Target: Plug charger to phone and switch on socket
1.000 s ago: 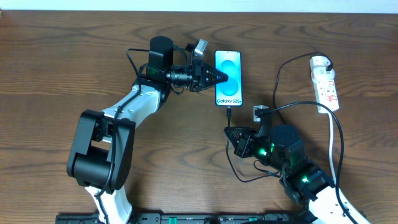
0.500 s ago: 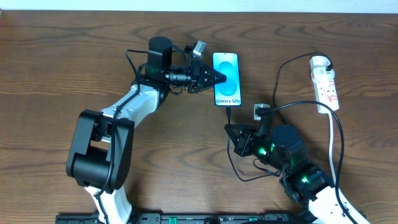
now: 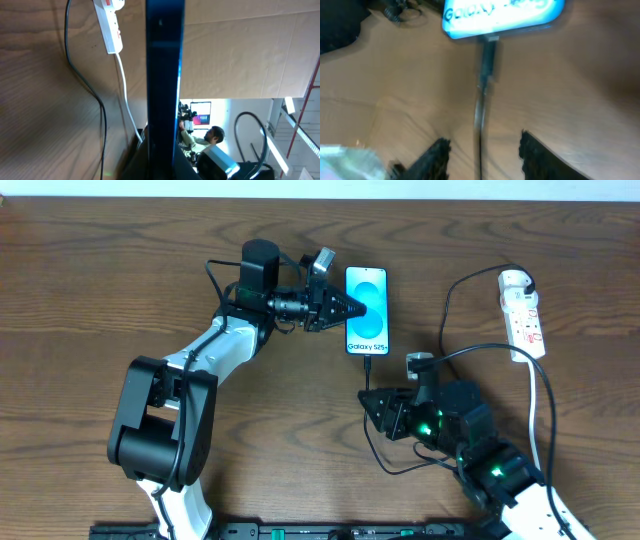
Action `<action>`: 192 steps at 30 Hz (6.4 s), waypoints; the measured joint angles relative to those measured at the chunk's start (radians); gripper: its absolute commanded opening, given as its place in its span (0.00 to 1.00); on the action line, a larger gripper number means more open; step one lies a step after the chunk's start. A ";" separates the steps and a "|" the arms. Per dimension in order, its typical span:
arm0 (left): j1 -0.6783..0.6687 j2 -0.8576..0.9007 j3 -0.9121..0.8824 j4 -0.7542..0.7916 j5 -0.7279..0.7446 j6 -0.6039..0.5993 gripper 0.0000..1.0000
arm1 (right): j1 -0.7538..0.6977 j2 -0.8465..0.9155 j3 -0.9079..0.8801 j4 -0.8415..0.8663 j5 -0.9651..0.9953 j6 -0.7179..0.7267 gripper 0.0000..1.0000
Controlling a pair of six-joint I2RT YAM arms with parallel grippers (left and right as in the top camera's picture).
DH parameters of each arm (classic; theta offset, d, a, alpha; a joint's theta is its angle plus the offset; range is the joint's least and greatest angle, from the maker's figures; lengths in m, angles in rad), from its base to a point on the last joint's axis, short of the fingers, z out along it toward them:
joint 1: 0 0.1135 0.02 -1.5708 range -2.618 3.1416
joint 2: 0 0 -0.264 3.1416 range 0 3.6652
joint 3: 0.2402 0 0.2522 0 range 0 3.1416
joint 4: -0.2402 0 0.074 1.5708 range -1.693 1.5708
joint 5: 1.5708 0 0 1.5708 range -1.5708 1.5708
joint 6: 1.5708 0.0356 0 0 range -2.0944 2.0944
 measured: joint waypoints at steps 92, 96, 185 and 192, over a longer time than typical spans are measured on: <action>-0.144 0.338 0.312 -0.519 -0.392 0.365 0.08 | -0.008 -0.444 0.466 -0.810 0.853 -0.071 0.91; -0.158 0.338 0.312 -0.538 -0.428 0.385 0.08 | -0.008 -0.444 0.465 -0.825 0.853 -0.071 0.91; -0.219 0.287 0.377 -0.771 -0.761 0.577 0.71 | -0.008 -0.444 0.465 -0.882 0.837 -0.071 0.99; -0.077 0.224 0.354 -0.954 -0.840 0.599 0.72 | -0.008 -0.444 0.465 -0.877 0.828 -0.067 0.75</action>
